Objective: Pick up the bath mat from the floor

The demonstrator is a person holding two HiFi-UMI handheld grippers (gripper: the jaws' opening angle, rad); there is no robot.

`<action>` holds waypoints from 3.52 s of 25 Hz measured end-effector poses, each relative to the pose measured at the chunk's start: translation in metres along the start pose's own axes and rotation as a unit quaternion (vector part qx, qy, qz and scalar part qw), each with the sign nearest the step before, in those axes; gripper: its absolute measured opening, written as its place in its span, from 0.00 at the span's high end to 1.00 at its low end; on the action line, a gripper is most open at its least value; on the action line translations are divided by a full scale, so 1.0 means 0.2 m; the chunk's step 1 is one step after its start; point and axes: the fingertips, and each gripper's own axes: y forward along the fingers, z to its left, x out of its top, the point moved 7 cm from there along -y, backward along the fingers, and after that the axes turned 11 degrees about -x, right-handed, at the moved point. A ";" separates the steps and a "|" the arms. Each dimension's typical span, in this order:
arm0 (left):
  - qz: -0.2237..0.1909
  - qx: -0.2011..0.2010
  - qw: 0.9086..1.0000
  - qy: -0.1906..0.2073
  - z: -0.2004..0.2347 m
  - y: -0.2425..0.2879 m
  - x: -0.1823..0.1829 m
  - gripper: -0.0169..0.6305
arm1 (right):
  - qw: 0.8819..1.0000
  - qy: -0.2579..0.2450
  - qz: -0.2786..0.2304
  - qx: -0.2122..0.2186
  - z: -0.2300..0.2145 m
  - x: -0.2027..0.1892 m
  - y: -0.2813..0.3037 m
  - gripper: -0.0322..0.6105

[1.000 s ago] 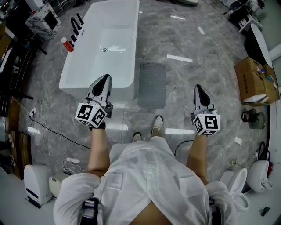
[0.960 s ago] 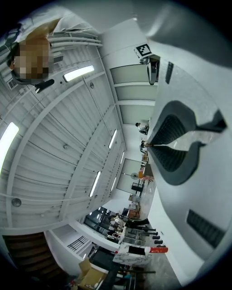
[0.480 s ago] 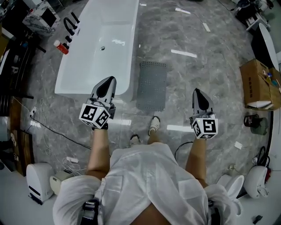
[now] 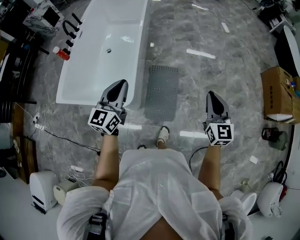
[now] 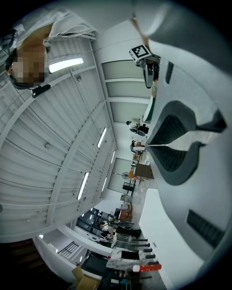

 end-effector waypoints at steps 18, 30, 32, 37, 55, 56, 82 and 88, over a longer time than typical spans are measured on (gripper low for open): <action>0.005 0.003 1.000 -0.007 -0.02 0.37 -0.06 0.95 | 0.999 -0.006 0.004 0.031 -0.22 -0.04 0.25 0.90; 0.024 -0.013 0.999 -0.018 0.08 0.41 -0.12 0.95 | 0.999 -0.003 0.020 0.034 -0.13 -0.09 0.37 0.90; 0.027 -0.020 0.999 -0.021 0.09 0.43 -0.13 0.95 | 0.999 0.000 0.025 0.037 -0.11 -0.11 0.39 0.90; 0.038 -0.035 0.998 -0.027 0.13 0.48 -0.20 0.95 | 0.998 0.009 0.033 0.048 -0.04 -0.18 0.46 0.90; 0.041 -0.068 0.995 -0.065 0.36 0.77 -0.93 0.95 | 0.997 0.022 0.056 0.051 0.08 -0.89 0.82 0.89; 0.041 -0.068 0.995 -0.068 0.38 0.78 -1.00 0.95 | 0.997 0.026 0.059 0.052 0.09 -0.96 0.85 0.87; 0.110 -0.106 0.984 -0.090 0.61 1.26 -2.06 0.94 | 0.971 -0.012 0.204 0.125 0.16 -2.19 1.26 0.60; 0.115 -0.105 0.983 -0.101 0.62 1.32 -2.30 0.82 | 0.930 -0.036 0.313 0.187 0.31 -2.70 1.30 0.55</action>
